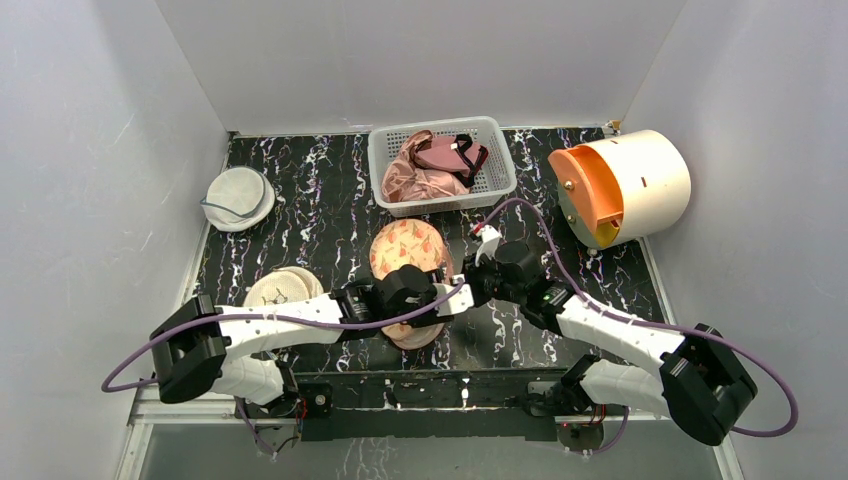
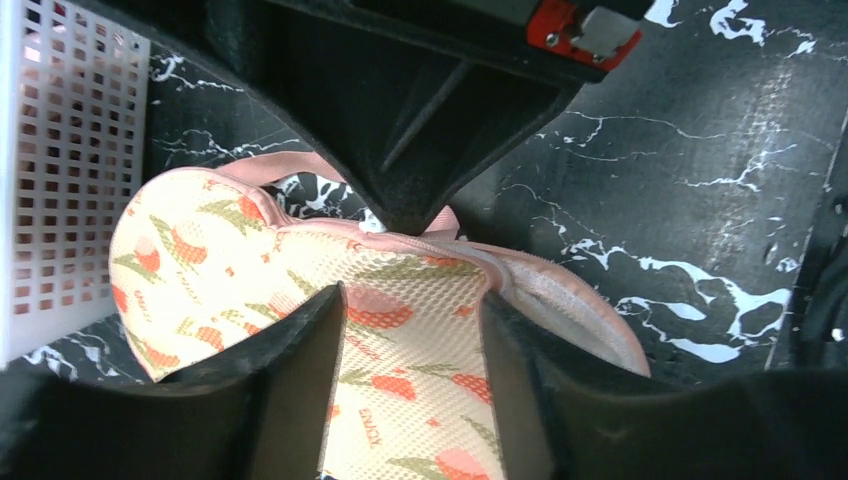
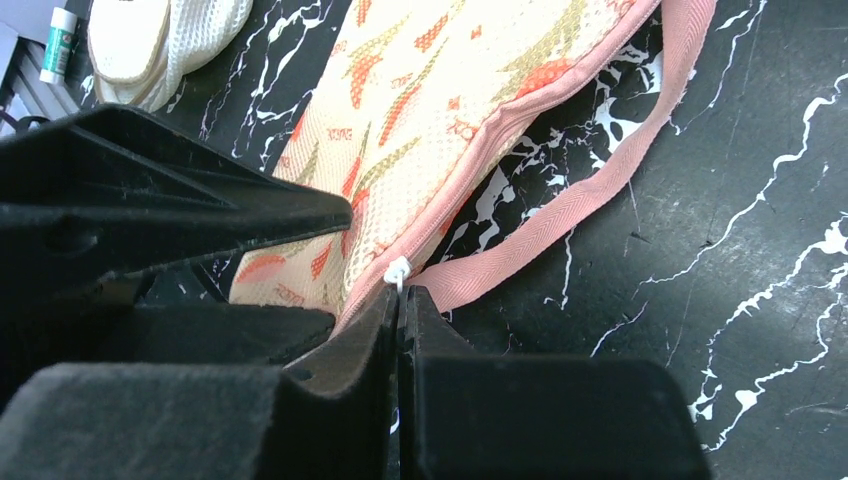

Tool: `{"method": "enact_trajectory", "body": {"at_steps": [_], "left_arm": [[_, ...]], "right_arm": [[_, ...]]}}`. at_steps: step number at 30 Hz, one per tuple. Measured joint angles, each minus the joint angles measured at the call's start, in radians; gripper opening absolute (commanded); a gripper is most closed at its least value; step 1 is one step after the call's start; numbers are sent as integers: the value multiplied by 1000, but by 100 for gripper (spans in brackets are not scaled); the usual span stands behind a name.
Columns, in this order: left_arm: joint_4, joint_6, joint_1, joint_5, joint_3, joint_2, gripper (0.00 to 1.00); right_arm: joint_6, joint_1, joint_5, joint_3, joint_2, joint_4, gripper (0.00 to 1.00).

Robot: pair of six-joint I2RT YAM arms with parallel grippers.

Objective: Unzip the laundry bag and remove the bra

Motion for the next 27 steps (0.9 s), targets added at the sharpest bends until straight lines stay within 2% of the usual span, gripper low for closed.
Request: {"method": "enact_trajectory", "body": {"at_steps": [2, 5, 11, 15, 22, 27], "left_arm": [[0, 3, 0, -6, 0, -6, 66], [2, 6, 0, 12, -2, -24, 70], [55, -3, 0, 85, -38, -119, 72], [83, -24, -1, 89, -38, -106, 71], [68, -50, -3, 22, -21, -18, 48], [48, -40, -5, -39, -1, -2, 17]], "right_arm": [[0, 0, 3, 5, 0, -2, 0], [0, 0, 7, 9, 0, -6, 0], [3, 3, 8, 23, 0, -8, 0], [6, 13, 8, 27, 0, -8, 0], [13, 21, 23, 34, 0, -10, 0], [16, 24, 42, 34, -1, -11, 0]]}}
